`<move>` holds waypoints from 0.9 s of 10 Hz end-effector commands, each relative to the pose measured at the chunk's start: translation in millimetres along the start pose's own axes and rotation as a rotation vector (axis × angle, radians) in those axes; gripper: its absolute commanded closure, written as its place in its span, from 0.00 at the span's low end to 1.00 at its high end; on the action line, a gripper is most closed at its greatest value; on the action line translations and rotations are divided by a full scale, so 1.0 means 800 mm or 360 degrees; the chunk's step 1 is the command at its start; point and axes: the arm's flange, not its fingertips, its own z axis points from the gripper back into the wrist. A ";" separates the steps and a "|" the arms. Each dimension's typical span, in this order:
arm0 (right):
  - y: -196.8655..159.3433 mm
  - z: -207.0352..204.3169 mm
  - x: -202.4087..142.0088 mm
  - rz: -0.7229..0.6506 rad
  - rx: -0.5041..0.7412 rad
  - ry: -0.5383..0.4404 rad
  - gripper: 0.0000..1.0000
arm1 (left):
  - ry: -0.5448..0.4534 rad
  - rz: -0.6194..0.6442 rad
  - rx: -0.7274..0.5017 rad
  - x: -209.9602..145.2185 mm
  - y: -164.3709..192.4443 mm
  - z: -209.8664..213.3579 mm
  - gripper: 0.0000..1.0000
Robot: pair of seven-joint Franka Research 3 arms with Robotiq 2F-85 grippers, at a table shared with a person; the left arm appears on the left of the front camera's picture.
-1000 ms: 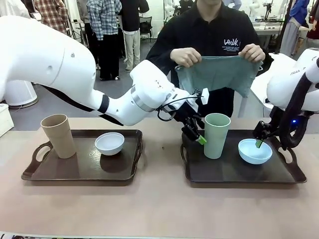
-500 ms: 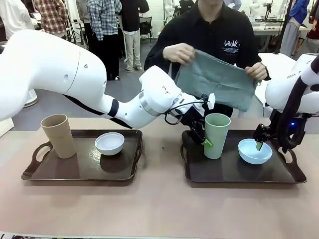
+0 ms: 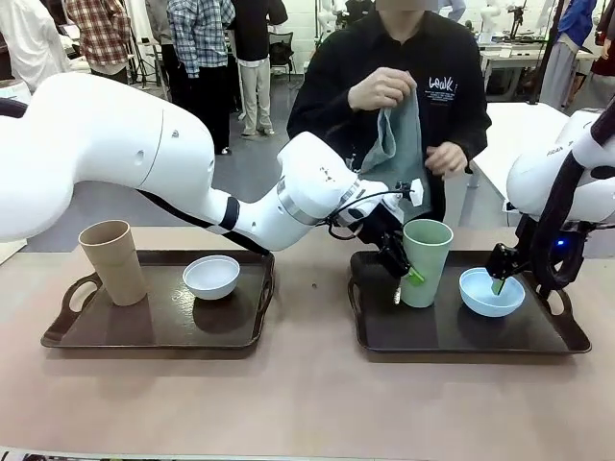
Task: Set up a tray with a mat and arrange the tableware.
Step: Pick up the Picnic Bowl and Reusable plastic cup from the Handle tray in front of the human's position and hold them in the air.
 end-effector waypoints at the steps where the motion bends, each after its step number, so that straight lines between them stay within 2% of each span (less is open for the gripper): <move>1: -0.001 -0.002 0.006 0.0069 0.0020 -0.0010 0.59 | -0.0066 0.0064 -0.0022 -0.001 0.007 0.006 0.57; 2: -0.002 -0.002 0.006 0.0071 0.0031 -0.0008 1.00 | -0.0071 0.0077 -0.0015 -0.003 0.008 0.007 0.65; 3: -0.003 -0.002 0.007 0.0072 0.0040 -0.0006 1.00 | -0.0069 0.0078 -0.0016 -0.002 0.008 0.006 1.00; 4: -0.004 -0.003 0.006 0.0077 0.0043 -0.0001 0.75 | -0.0069 0.0084 -0.0018 -0.002 0.006 0.005 1.00; 5: -0.005 -0.002 0.007 0.0076 0.0044 -0.0001 0.86 | -0.0072 0.0090 -0.0022 -0.002 0.006 0.004 1.00; 6: -0.006 -0.002 0.006 0.0070 0.0038 -0.0001 1.00 | -0.0078 0.0092 -0.0032 -0.003 0.006 0.004 0.74; 7: -0.008 -0.002 0.006 0.0062 0.0037 -0.0001 1.00 | -0.0089 0.0086 -0.0047 -0.004 0.006 0.003 0.74; 8: -0.009 -0.002 0.005 0.0061 0.0034 0.0000 1.00 | -0.0093 0.0084 -0.0068 -0.005 0.005 0.003 1.00; 9: -0.010 -0.002 0.005 0.0059 0.0030 -0.0004 1.00 | -0.0099 0.0089 -0.0072 -0.008 0.005 0.004 0.74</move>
